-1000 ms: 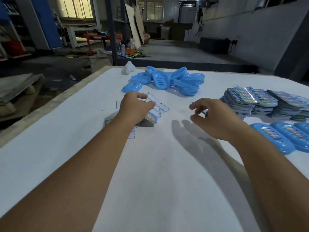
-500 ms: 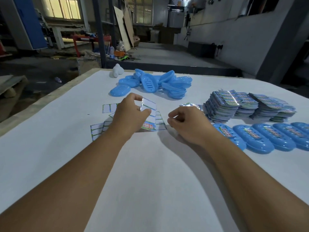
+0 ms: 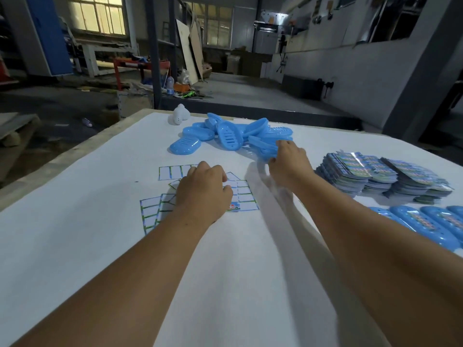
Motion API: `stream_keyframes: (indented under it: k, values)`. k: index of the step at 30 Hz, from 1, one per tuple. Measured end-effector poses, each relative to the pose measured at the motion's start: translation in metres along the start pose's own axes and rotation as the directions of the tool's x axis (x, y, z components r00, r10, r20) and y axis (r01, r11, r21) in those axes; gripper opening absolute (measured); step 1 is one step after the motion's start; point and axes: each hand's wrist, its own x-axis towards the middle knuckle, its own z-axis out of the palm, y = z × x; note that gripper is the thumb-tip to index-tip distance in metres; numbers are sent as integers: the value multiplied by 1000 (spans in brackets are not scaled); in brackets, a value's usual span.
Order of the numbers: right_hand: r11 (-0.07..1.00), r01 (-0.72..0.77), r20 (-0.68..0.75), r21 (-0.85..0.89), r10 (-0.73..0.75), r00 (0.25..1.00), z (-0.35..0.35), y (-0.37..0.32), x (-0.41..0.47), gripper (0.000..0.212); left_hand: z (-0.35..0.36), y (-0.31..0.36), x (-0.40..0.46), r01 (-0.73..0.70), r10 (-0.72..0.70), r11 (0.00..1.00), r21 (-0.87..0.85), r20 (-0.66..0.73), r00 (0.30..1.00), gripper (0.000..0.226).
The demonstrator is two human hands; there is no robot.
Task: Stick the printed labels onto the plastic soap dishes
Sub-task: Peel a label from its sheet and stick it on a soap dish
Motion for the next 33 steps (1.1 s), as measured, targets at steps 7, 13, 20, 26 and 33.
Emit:
stream_keyframes:
  k: [7,13,20,26,33]
  values:
    - [990,-64,-51,-129,58,997,7,-18,46,20,5,-1,7,-70,71,997,33,-29,997,22]
    - [989,-87,-101,115,99,990,2,-24,41,26,3,0,9,-81,80,997,-13,-91,993,22]
    - [921,111,-277,375,-3,961,-27,-20,-9,28,-4,6,6,-209,184,970,-122,-185,965,65]
    - [706,-165,57,689,174,983,-24,2,-52,28,-8,14,-3,-412,414,866,-285,-55,909,100]
    - [823,-180,140,539,124,982,-23,22,-74,33,-6,19,-14,-388,442,846,-365,77,893,60]
